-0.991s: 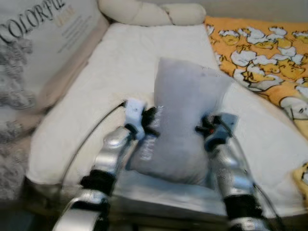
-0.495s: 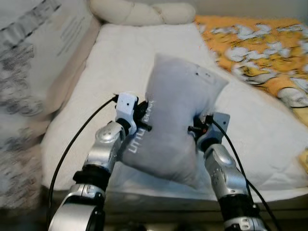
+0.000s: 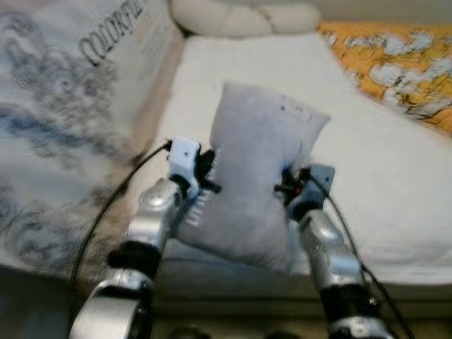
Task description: Clean up the room
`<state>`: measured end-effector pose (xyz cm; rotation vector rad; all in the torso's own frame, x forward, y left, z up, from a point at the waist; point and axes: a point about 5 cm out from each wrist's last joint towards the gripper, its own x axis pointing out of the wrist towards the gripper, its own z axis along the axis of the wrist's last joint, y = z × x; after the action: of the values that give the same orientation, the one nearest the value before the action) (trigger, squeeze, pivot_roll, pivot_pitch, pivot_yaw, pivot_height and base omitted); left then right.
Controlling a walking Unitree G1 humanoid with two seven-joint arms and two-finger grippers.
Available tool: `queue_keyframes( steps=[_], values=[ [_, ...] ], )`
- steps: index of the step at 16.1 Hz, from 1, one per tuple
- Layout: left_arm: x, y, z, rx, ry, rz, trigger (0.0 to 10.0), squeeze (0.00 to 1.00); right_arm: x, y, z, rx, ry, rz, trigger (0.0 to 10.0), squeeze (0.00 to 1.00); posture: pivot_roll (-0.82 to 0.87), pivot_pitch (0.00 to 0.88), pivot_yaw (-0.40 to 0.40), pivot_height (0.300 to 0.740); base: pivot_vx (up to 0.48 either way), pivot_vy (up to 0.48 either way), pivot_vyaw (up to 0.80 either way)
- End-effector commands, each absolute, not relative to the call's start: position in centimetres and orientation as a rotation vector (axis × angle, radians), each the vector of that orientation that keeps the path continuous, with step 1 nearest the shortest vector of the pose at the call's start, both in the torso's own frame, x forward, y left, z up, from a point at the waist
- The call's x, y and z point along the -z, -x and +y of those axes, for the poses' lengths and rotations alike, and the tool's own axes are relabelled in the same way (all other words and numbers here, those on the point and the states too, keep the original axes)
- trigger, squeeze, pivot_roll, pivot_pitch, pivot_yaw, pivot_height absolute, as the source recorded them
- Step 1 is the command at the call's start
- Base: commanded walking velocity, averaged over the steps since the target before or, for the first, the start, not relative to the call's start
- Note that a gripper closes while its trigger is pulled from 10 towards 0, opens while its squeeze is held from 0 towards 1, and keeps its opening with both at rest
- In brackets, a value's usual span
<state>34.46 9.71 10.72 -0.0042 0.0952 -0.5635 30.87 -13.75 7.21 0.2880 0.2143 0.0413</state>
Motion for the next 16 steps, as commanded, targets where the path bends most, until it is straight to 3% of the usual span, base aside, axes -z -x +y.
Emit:
queue_keyframes(
  steps=[1, 6, 16],
  values=[
    [-11.67, -34.81, 9.23, 0.584, -0.026, 0.056, 10.0, 0.00, -8.36, -31.41, -13.29, -0.053, -0.295, 0.166, 10.0, 0.00, -0.03, 0.000, 0.032, 0.740, 0.000, 0.000, 0.00],
    [-11.95, -34.70, 8.81, 0.620, -0.017, 0.038, 10.0, 0.00, -8.22, -31.36, -13.49, -0.039, -0.298, 0.169, 10.0, 0.00, -0.03, 0.000, 0.035, 0.740, 0.000, 0.000, 0.00],
    [-12.23, -35.22, 8.66, 0.592, -0.038, 0.031, 10.0, 0.00, -8.30, -31.78, -13.10, -0.092, -0.257, 0.179, 10.0, 0.00, -0.04, 0.000, 0.033, 0.740, 0.288, 0.000, 0.00]
  ],
)
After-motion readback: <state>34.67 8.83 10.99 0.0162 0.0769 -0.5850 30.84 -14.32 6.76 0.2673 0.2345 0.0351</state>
